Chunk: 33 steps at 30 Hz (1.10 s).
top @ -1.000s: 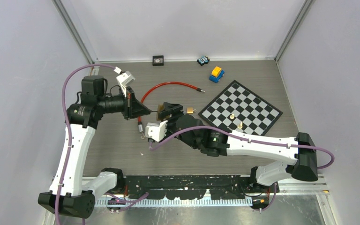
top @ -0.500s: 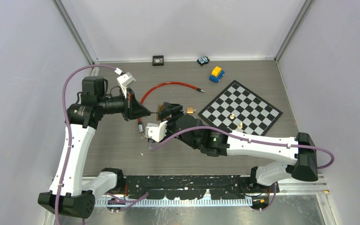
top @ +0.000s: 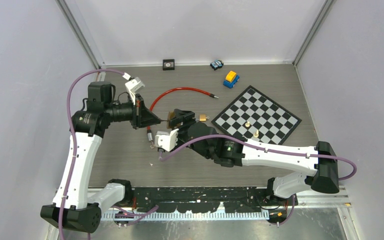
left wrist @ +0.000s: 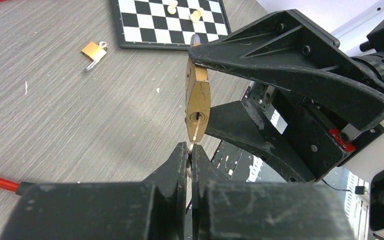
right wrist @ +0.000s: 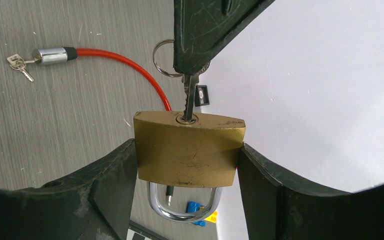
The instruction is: Unlock with the key
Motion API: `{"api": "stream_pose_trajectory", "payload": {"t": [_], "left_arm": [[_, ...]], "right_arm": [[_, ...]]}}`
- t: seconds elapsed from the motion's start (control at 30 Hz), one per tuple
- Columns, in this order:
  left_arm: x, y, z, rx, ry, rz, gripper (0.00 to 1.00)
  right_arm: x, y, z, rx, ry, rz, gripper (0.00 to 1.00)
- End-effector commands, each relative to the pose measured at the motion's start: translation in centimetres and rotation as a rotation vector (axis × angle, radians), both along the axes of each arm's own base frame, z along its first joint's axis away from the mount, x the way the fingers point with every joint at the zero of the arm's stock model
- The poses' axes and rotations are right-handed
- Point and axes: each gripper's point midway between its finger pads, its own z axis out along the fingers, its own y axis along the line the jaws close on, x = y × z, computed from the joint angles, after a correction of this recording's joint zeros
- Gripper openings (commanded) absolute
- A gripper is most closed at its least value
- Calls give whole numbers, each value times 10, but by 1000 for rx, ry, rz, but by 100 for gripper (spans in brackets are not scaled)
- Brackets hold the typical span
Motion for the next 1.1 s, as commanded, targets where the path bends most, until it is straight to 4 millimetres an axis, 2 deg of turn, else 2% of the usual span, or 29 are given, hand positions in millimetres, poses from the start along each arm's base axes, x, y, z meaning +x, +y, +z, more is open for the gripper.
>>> {"api": "stream_pose_trajectory", "payload": {"t": [0.0, 1.07], "left_arm": [[1, -2, 2, -3, -24, -13, 0], [6, -6, 5, -16, -39, -9, 0]], "right_arm": [[-4, -8, 84, 232, -86, 3, 1], [-8, -4, 76, 211, -68, 14, 1]]}}
